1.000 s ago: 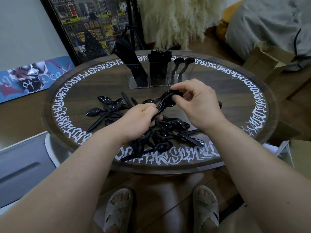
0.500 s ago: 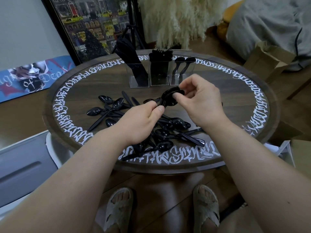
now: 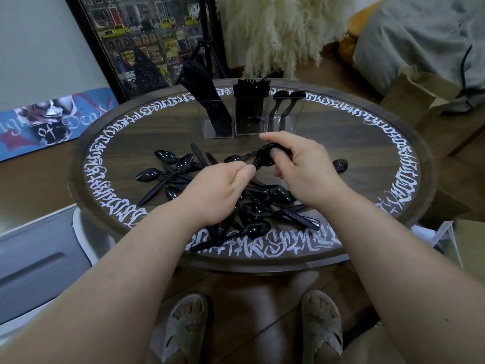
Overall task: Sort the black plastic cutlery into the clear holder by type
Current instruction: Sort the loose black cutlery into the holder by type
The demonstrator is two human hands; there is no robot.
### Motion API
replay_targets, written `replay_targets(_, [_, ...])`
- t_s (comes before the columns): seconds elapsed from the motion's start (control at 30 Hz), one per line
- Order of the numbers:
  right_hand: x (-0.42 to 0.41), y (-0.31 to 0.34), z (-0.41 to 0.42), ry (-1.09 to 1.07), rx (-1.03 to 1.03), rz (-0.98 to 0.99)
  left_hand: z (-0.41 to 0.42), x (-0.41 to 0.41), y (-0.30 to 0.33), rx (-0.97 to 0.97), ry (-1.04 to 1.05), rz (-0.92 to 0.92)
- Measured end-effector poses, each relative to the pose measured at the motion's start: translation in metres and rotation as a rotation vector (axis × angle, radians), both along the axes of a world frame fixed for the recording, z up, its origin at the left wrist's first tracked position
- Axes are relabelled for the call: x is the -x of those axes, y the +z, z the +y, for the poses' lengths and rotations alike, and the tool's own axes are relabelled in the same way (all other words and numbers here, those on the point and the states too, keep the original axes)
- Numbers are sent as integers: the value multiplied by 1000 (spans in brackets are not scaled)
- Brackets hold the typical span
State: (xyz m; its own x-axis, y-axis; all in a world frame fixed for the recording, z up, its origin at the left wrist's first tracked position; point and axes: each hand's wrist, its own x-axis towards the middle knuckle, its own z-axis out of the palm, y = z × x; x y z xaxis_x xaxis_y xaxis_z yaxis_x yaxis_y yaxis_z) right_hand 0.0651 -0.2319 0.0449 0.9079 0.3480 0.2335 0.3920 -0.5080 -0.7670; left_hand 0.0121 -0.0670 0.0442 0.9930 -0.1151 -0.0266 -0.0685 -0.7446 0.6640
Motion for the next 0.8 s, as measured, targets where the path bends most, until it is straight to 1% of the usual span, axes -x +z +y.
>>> replay_targets(0.1, [1,1,3,-7,45,-13,3,0,-1,-78,3,4])
replay_targets(0.2, [2,1,5,-15,75,-5,2,-1,-1,-108,32,-9])
replay_targets(0.33, [2,2,7,-35,100,-10,-2,1,1,-136,91,-88])
replay_targets(0.43, [2,2,8,-51,66,5,-7,3,3,-170,69,-113])
replay_targets(0.6, [1,5,5,-33,-84,159,-7,3,5,-264,85,-100])
replay_targets(0.7, [3,8,4,0,-103,221,-6,3,4,-245,65,-46])
replay_targets(0.8, [4,8,3,-13,-115,210,-7,2,2,-224,-1,-15])
